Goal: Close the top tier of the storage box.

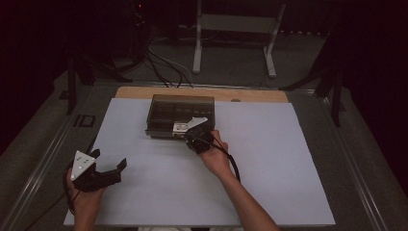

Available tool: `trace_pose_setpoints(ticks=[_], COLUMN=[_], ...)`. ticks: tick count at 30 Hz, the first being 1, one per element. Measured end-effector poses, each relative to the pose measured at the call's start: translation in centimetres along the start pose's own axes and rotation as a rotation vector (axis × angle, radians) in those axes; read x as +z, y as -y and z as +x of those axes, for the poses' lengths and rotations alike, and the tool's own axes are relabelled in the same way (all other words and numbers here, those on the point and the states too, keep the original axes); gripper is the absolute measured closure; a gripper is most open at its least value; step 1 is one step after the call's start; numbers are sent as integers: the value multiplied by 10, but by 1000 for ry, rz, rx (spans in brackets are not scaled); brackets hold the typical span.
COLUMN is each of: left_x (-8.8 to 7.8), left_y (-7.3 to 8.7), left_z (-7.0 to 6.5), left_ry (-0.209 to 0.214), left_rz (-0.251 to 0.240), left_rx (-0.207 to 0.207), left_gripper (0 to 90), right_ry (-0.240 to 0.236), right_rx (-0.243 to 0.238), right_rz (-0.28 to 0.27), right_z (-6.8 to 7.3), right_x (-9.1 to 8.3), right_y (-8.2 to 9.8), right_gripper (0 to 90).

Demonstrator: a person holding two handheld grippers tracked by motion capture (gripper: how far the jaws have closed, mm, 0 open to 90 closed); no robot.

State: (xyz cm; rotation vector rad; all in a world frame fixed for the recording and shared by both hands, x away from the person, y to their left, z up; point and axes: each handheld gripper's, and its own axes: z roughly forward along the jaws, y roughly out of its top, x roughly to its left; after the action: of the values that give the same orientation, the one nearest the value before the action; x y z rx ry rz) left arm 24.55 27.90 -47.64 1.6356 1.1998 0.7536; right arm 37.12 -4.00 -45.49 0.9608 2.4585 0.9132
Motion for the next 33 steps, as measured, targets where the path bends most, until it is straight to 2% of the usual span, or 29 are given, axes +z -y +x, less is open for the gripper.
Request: trace_pose_setpoints(ticks=[12,33], left_x=[0,-2], left_y=[0,1], left_z=[0,0], left_ry=[-2,-5], left_rz=[0,0], left_rx=[-3,-3], left_gripper=[12,12], right_ry=[-1,-1], right_rx=[58,105], right_rz=[-29,-58], right_z=[-9,-12], right_x=[1,1], right_y=[-2,-4], right_gripper=[900,900])
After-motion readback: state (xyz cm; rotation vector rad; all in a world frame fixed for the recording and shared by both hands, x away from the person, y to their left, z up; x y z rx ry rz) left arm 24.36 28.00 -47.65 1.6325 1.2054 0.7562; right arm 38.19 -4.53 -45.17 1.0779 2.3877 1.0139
